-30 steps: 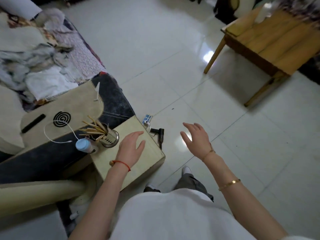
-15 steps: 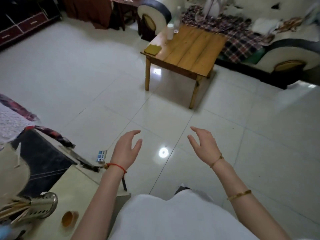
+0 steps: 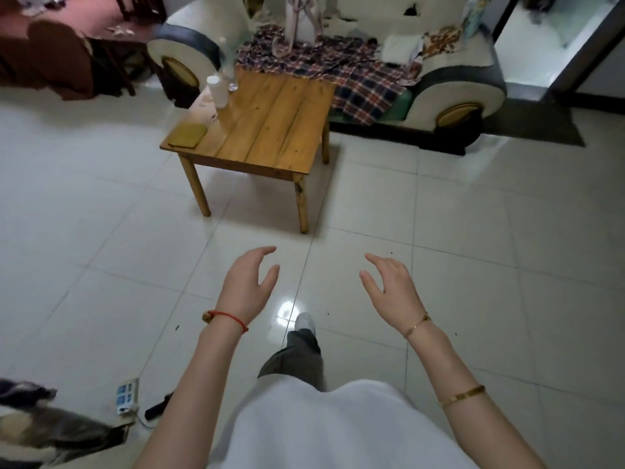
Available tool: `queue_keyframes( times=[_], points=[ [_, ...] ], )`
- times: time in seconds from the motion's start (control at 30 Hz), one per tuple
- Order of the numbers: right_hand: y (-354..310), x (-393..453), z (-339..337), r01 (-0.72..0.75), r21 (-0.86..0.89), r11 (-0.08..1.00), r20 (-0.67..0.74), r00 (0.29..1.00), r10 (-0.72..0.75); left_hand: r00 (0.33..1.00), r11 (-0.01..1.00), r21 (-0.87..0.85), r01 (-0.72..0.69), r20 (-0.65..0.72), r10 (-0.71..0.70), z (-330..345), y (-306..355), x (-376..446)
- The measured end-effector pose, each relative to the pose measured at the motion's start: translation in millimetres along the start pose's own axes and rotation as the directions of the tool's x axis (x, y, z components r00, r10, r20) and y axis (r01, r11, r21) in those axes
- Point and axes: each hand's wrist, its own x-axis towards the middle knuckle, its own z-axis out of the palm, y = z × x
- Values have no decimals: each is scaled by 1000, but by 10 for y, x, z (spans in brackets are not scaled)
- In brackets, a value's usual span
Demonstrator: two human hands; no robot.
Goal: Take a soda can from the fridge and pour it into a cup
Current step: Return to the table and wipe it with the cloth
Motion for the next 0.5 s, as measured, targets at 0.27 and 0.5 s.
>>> queue_keyframes(
  times=[0.27, 0.5],
  points=[
    [504, 1162, -281, -103, 2, 995, -33, 994, 103, 995, 998, 34, -57, 78, 54, 415, 276, 1476],
    [631, 2722, -929, -84, -17, 996, -84, 993, 83, 988, 991, 41, -127, 90, 123, 468, 639, 3082]
  ],
)
